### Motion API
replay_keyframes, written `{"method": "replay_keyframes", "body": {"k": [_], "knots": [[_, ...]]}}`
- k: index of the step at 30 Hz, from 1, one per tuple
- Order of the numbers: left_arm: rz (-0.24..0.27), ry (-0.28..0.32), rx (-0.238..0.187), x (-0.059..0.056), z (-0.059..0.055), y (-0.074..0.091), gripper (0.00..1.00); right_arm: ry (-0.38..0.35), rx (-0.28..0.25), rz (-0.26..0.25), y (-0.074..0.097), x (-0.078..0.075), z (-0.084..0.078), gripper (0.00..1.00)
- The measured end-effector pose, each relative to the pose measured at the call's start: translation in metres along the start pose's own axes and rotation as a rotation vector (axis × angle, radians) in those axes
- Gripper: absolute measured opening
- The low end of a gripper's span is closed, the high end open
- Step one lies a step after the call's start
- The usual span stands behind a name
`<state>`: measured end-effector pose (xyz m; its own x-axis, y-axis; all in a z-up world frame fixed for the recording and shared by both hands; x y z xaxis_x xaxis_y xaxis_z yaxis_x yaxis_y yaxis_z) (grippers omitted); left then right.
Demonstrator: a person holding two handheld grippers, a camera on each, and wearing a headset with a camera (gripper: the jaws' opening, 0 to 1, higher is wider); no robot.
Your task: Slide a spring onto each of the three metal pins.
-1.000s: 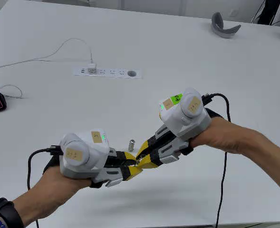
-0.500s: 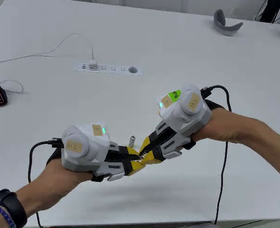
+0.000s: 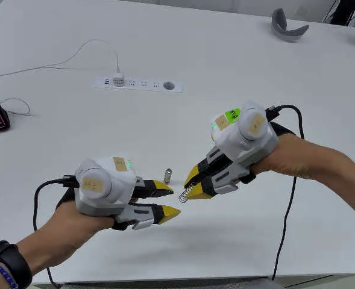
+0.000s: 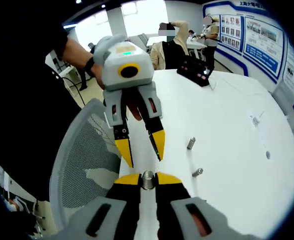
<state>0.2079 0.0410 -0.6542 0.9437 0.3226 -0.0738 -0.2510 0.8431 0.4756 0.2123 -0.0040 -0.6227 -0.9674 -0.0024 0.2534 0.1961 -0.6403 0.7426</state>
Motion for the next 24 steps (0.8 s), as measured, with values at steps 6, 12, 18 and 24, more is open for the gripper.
{"method": "replay_keyframes", "body": {"k": [6,12,18,24], "knots": [[0.041,0.015,0.016,0.008,-0.01,0.007,0.31,-0.022,0.013,-0.01,0.002,0.0,-0.011,0.12],[0.107,0.048,0.018,0.022,-0.018,0.015,0.33,-0.054,0.027,-0.044,0.002,-0.006,-0.025,0.12],[0.158,0.08,0.028,0.034,-0.029,0.026,0.37,-0.098,0.046,-0.09,0.006,-0.017,-0.041,0.12],[0.212,0.116,0.044,0.045,-0.041,0.038,0.43,-0.13,0.067,-0.117,0.011,-0.026,-0.055,0.12]]}}
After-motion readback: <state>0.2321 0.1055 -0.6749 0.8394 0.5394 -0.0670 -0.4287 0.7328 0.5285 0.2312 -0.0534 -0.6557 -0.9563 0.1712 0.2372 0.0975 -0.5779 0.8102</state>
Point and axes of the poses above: the centre of the closed fingertips' face, and the gripper's own axes: y roughly backward along the fingers, x roughly to its left, z roughly out of its top, the point moved 2 cm from there along y, roughly backward along the fingers, and after that the axes turned 9 degrees about z, right-handed, at the moved point
